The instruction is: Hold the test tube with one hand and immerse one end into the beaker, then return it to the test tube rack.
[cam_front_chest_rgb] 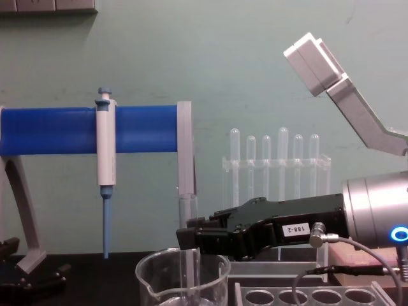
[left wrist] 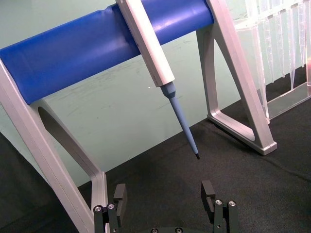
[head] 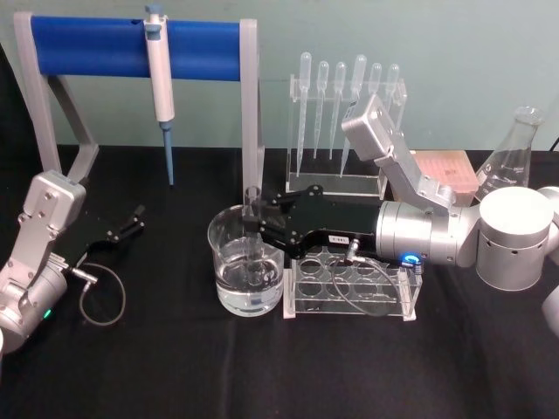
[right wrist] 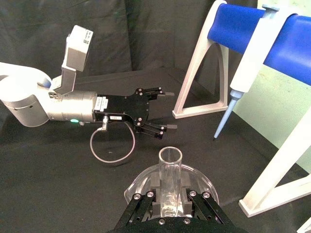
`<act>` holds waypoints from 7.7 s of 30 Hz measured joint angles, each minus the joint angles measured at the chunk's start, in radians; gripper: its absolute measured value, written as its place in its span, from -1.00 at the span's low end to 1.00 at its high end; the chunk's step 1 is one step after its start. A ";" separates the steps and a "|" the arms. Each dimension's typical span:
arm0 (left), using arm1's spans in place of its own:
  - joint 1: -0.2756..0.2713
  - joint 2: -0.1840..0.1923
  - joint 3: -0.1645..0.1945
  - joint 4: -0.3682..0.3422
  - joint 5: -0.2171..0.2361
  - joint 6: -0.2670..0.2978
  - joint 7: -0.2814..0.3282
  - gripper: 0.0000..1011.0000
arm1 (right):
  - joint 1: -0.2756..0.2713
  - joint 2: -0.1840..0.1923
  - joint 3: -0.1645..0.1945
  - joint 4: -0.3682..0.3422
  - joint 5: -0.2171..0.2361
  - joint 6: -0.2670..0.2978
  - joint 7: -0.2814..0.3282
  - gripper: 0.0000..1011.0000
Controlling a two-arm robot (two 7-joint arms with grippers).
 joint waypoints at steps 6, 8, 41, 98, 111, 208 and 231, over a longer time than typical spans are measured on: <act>0.000 0.000 0.000 0.000 0.000 0.000 0.000 0.98 | 0.000 0.000 0.000 0.000 0.000 0.000 0.000 -0.54; 0.000 0.000 0.000 0.000 0.000 0.000 0.000 0.98 | 0.000 0.000 0.000 0.000 0.000 0.000 0.000 -0.54; 0.000 0.000 0.000 0.000 0.000 0.000 0.000 0.98 | 0.000 0.000 0.000 0.000 0.000 0.000 0.000 -0.54; 0.000 0.000 0.000 0.000 0.000 0.000 0.000 0.98 | 0.000 0.000 0.000 0.000 0.000 0.000 0.000 -0.54; 0.000 0.000 0.000 0.000 0.000 0.000 0.000 0.98 | 0.000 0.000 0.000 0.000 0.000 0.000 0.000 -0.54; 0.000 0.000 0.000 0.000 0.000 0.000 0.000 0.98 | -0.200 0.412 0.241 -0.478 0.246 0.000 -0.069 -0.54; 0.000 0.000 0.000 0.000 0.000 0.000 0.000 0.98 | -0.265 0.367 0.249 -0.410 0.156 -0.054 -0.081 -0.54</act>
